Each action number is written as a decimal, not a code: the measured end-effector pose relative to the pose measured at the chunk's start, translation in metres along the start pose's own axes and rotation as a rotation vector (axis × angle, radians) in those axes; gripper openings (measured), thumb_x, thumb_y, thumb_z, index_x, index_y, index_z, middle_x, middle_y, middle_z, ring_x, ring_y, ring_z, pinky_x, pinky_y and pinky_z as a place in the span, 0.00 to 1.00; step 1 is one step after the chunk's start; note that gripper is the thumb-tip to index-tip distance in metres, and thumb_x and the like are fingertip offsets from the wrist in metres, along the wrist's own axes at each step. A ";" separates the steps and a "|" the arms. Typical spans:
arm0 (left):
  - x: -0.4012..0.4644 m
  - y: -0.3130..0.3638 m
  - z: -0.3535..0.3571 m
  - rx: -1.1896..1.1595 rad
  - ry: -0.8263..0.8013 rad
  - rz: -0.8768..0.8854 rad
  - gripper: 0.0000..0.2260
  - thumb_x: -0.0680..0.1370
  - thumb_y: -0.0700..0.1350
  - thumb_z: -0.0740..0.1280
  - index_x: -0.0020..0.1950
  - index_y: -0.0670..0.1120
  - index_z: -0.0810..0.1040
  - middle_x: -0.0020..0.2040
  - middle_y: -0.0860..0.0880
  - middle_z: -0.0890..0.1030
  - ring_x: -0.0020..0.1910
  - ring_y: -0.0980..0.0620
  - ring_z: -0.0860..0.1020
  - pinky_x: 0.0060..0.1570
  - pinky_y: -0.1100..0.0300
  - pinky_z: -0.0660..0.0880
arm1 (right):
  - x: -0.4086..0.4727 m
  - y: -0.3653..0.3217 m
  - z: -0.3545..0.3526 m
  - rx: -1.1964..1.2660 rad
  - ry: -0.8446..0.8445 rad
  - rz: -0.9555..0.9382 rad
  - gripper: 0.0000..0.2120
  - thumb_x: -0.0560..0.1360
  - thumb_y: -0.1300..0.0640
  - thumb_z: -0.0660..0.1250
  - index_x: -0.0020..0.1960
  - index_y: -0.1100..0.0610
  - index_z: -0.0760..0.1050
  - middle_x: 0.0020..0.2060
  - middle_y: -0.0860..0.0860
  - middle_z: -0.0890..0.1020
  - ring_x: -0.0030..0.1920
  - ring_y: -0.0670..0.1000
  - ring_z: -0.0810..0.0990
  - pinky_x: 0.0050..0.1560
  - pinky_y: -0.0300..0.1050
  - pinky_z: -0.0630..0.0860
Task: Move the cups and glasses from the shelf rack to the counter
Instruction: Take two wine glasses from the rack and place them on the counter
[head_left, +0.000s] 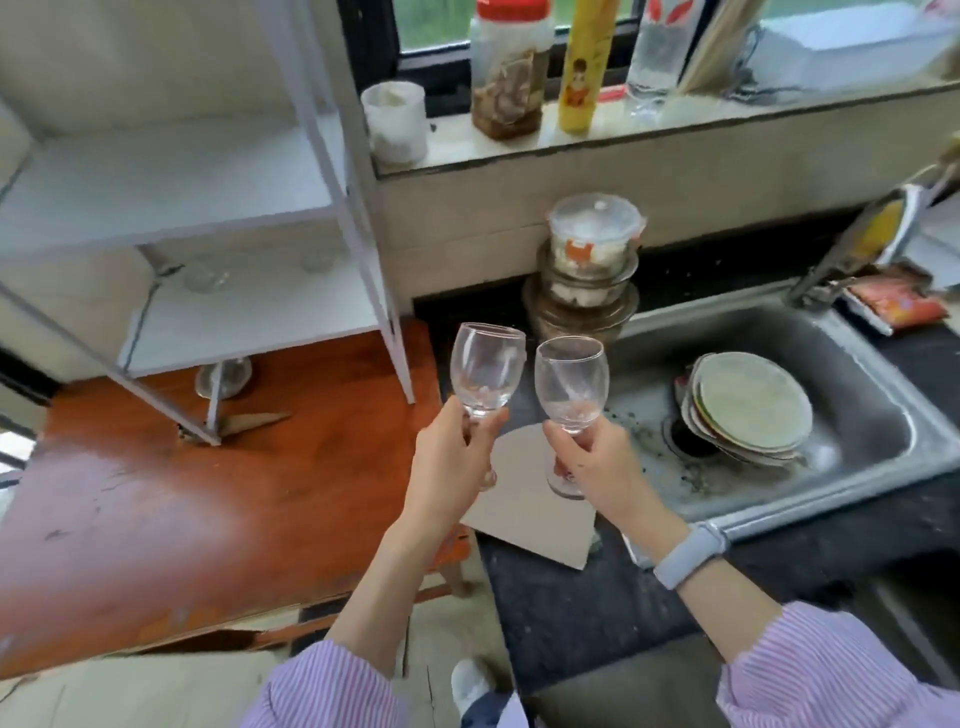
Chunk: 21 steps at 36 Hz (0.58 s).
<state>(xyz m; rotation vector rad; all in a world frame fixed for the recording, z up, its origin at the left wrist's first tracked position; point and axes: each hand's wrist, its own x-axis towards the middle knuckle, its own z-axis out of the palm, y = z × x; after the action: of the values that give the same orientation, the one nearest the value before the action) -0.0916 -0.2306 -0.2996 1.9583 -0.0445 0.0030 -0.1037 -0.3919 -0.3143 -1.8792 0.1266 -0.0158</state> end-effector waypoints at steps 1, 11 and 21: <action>-0.002 0.008 0.017 -0.005 -0.041 0.011 0.08 0.77 0.50 0.63 0.42 0.47 0.71 0.28 0.50 0.73 0.23 0.59 0.71 0.28 0.59 0.72 | -0.007 0.005 -0.019 0.014 0.041 0.018 0.15 0.74 0.56 0.66 0.30 0.56 0.70 0.18 0.44 0.75 0.21 0.41 0.71 0.26 0.31 0.66; -0.063 0.101 0.251 0.038 -0.420 0.204 0.11 0.76 0.51 0.65 0.40 0.44 0.72 0.27 0.51 0.71 0.26 0.55 0.69 0.29 0.58 0.68 | -0.122 0.069 -0.249 -0.018 0.373 0.153 0.04 0.76 0.53 0.64 0.46 0.54 0.73 0.22 0.47 0.74 0.22 0.41 0.72 0.27 0.32 0.69; -0.176 0.203 0.462 -0.135 -0.938 0.276 0.09 0.75 0.52 0.66 0.40 0.48 0.73 0.25 0.57 0.69 0.23 0.58 0.67 0.26 0.60 0.66 | -0.280 0.139 -0.437 0.054 0.777 0.278 0.03 0.73 0.50 0.66 0.43 0.47 0.73 0.19 0.42 0.75 0.23 0.42 0.73 0.27 0.33 0.68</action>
<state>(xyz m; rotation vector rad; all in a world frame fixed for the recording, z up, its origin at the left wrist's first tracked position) -0.2825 -0.7296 -0.2909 1.6499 -0.8990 -0.7145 -0.4254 -0.8219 -0.2966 -1.6953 0.9048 -0.5535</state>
